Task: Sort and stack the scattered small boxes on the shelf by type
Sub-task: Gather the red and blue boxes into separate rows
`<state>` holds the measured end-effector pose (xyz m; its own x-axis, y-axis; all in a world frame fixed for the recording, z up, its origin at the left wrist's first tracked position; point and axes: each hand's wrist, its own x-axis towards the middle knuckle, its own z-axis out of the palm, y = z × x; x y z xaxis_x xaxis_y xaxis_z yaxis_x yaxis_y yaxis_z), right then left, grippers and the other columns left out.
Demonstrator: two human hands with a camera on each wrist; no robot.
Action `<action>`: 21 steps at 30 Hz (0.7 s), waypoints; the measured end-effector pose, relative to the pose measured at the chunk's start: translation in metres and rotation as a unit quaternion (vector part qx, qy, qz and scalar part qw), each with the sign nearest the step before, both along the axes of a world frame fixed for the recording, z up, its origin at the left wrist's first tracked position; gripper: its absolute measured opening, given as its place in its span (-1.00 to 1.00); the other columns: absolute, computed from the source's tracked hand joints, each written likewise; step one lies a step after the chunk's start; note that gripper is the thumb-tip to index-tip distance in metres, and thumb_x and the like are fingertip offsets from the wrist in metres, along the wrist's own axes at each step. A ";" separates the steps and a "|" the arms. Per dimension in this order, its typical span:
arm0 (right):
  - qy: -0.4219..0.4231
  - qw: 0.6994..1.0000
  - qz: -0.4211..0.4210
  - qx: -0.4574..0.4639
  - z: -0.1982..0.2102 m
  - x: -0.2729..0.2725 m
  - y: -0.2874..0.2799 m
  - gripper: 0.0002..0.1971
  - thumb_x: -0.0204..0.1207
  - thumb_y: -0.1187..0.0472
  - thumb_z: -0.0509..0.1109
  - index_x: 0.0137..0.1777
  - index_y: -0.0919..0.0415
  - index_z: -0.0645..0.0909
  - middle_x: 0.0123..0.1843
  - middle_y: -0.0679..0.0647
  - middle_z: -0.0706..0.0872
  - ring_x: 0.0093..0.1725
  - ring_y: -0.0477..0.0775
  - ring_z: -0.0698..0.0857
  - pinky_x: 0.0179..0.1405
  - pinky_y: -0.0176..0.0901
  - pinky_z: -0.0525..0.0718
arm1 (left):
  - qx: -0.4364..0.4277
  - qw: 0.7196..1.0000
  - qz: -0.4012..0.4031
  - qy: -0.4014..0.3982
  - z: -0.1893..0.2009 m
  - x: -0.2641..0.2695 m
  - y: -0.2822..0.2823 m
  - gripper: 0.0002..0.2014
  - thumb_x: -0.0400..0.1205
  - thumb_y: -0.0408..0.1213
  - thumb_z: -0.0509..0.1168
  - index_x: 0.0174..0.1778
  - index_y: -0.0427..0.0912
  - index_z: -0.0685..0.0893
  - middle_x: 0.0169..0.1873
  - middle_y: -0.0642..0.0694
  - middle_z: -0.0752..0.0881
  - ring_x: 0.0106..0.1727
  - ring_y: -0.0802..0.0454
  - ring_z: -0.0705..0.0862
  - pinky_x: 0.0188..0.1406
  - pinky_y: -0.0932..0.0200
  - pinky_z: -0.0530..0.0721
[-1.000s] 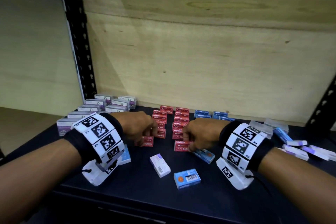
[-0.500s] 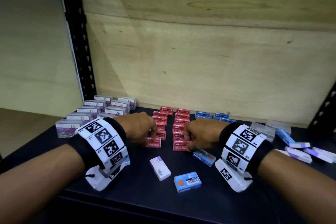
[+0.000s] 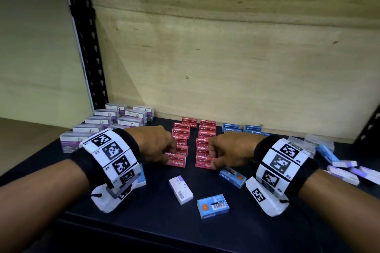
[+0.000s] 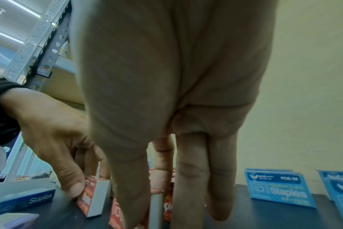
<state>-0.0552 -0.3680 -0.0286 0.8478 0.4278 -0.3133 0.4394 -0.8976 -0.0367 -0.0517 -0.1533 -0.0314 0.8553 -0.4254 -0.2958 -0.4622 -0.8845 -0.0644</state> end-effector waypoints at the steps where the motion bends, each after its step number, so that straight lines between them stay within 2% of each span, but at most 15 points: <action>1: 0.000 1.000 0.001 0.002 -0.001 0.001 -0.001 -0.78 0.56 -0.05 0.47 0.10 -0.01 0.61 -0.11 -0.14 0.65 -0.17 -0.13 0.57 -0.27 -0.24 0.46 | 0.001 1.000 0.000 0.000 0.000 0.000 0.000 -0.82 0.65 -0.01 0.36 0.12 0.08 0.64 -0.25 0.19 0.54 -0.12 0.08 0.60 -0.18 0.20 0.47; 3: 0.004 1.000 0.002 0.002 -0.002 0.002 -0.002 -0.78 0.56 -0.06 0.47 0.10 -0.02 0.59 -0.14 -0.16 0.63 -0.18 -0.14 0.56 -0.27 -0.24 0.45 | 0.002 1.000 0.003 -0.002 -0.002 0.001 0.000 -0.74 0.65 0.01 0.34 0.24 0.09 0.63 -0.23 0.19 0.53 -0.10 0.08 0.60 -0.17 0.20 0.48; 6: 0.008 1.000 0.001 0.005 -0.003 0.004 -0.003 -0.78 0.56 -0.08 0.46 0.10 -0.04 0.58 -0.13 -0.16 0.63 -0.14 -0.09 0.59 -0.20 -0.20 0.49 | -0.001 1.000 0.006 -0.004 -0.004 0.002 0.000 -0.71 0.65 0.04 0.34 0.27 0.12 0.61 -0.18 0.17 0.55 -0.06 0.06 0.63 -0.10 0.16 0.55; 8: 0.007 1.000 0.003 0.008 -0.003 0.004 -0.003 -0.77 0.56 -0.09 0.46 0.10 -0.05 0.58 -0.12 -0.17 0.62 -0.11 -0.08 0.59 -0.20 -0.19 0.49 | -0.001 1.000 0.004 -0.008 -0.005 0.002 0.000 -0.73 0.64 0.05 0.34 0.23 0.11 0.62 -0.19 0.15 0.55 -0.05 0.04 0.65 -0.09 0.13 0.59; 12: 0.002 1.000 0.010 0.003 -0.004 0.004 -0.002 -0.76 0.58 -0.09 0.44 0.14 -0.04 0.57 -0.14 -0.19 0.58 -0.12 -0.10 0.56 -0.29 -0.25 0.42 | 0.000 1.000 0.003 -0.023 -0.007 0.002 -0.001 -0.79 0.64 0.05 0.34 0.15 0.12 0.61 -0.24 0.14 0.54 -0.11 0.03 0.64 -0.17 0.15 0.53; 16: -0.001 1.000 0.009 0.007 -0.005 0.003 -0.002 -0.75 0.58 -0.10 0.43 0.15 -0.04 0.57 -0.07 -0.14 0.62 -0.08 -0.08 0.58 -0.24 -0.22 0.45 | -0.002 1.000 0.004 -0.028 -0.007 0.000 0.000 -0.85 0.65 0.04 0.34 0.06 0.13 0.58 -0.28 0.17 0.53 -0.13 0.06 0.63 -0.20 0.17 0.51; 18: -0.002 1.000 0.006 0.011 -0.005 0.002 -0.002 -0.75 0.57 -0.10 0.44 0.14 -0.04 0.57 -0.01 -0.11 0.66 -0.03 -0.05 0.61 -0.19 -0.19 0.48 | -0.002 1.000 0.010 -0.018 -0.007 -0.001 0.000 -0.81 0.64 0.05 0.35 0.07 0.10 0.57 -0.26 0.17 0.53 -0.12 0.07 0.64 -0.18 0.16 0.54; 21: 0.000 1.000 0.000 0.023 -0.005 0.000 -0.003 -0.75 0.55 -0.10 0.46 0.11 -0.03 0.56 -0.07 -0.13 0.65 -0.07 -0.05 0.61 -0.17 -0.17 0.50 | -0.021 0.999 0.030 0.005 -0.003 -0.005 0.000 -0.71 0.60 0.05 0.40 0.16 0.09 0.54 -0.20 0.16 0.56 -0.13 0.12 0.63 -0.13 0.15 0.58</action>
<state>-0.0552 -0.3708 -0.0333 0.8484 0.4411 -0.2926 0.4388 -0.8953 -0.0774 -0.0564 -0.1535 -0.0348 0.8764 -0.3862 -0.2877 -0.4091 -0.9122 -0.0215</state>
